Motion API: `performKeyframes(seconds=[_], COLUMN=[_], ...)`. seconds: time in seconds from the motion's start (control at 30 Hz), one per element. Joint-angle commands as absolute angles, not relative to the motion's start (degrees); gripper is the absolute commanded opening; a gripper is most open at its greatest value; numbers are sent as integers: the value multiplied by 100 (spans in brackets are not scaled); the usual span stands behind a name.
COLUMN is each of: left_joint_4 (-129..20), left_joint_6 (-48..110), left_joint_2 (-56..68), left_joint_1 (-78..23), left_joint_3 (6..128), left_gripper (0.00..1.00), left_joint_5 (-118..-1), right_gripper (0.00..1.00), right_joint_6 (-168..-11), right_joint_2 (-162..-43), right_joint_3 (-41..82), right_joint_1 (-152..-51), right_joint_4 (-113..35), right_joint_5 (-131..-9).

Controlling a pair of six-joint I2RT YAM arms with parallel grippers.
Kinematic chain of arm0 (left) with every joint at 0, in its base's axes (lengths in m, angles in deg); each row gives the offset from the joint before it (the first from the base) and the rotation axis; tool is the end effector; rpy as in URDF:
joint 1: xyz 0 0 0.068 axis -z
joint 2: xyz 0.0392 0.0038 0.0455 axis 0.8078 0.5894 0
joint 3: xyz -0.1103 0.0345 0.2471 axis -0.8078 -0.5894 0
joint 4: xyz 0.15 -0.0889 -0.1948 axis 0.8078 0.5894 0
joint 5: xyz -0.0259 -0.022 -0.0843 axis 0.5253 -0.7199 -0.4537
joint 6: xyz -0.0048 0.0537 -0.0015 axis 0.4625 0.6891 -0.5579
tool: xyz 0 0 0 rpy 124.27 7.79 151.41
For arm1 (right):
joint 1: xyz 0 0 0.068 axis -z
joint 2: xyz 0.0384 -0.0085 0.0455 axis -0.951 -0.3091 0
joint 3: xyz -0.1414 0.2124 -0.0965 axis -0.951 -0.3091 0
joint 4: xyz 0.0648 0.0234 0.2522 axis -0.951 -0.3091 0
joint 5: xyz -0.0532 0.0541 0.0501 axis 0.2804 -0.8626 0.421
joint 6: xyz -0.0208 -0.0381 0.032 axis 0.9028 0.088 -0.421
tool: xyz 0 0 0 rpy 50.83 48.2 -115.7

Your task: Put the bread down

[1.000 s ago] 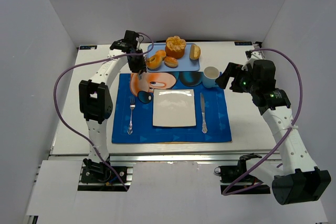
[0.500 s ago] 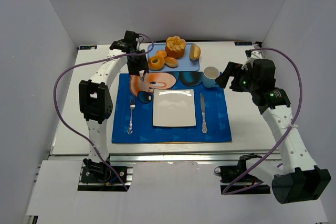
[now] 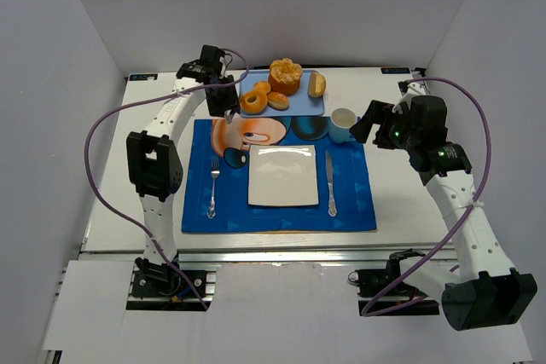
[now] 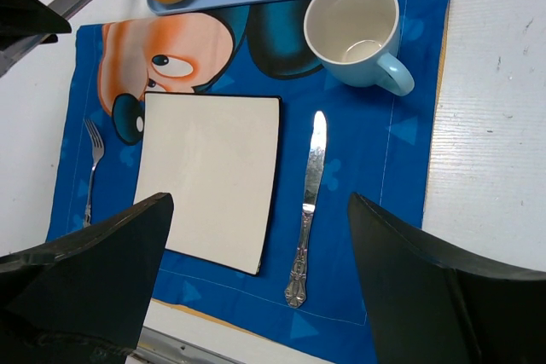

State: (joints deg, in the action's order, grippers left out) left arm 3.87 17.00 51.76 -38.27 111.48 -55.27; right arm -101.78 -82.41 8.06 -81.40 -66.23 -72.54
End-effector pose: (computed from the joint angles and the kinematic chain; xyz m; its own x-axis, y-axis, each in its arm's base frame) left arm 0.4409 -0.1258 0.2836 -0.8908 -0.1976 -0.4091 -0.0919 0.9602 -0.2637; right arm 0.2282 0.0442 0.3672 -0.5075 0.2384 -0.8280 -0.1630 0.9171 0.3639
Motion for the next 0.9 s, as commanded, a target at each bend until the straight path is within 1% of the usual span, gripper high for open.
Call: performKeyframes(seconds=[0.0,0.17,0.5,0.63,0.73,0.87], left_joint_4=[332,341,209,-1,-98,-37], left_joint_6=[1635,1565,1521,1503,1468,1494], left_joint_2=[4679,4634,4248,4177,4177,4212], left_joint_1=[-3789,-3789,-3789,-3789,-3771,-3719], left_joint_3=[11374,11347,11242,11154,11014,10891], left_gripper=[56,56,56,56,55,55], left_joint_5=[-5300,-5370,-4957,-5115,-5588,-5651], right_gripper=[89,89,89,89,89,89], right_joint_6=[-10085,-10094,-10094,-10103,-10103,-10094], right_joint_2=[-8261,-8253,-8270,-8288,-8296,-8305], right_joint_3=[1036,1036,1071,1053,1053,1053], right_joint_1=[-8157,-8157,-8157,-8149,-8157,-8157], right_joint_4=[-6347,-6347,-6347,-6338,-6338,-6338], right_joint_5=[-7263,-7289,-7342,-7360,-7368,-7360])
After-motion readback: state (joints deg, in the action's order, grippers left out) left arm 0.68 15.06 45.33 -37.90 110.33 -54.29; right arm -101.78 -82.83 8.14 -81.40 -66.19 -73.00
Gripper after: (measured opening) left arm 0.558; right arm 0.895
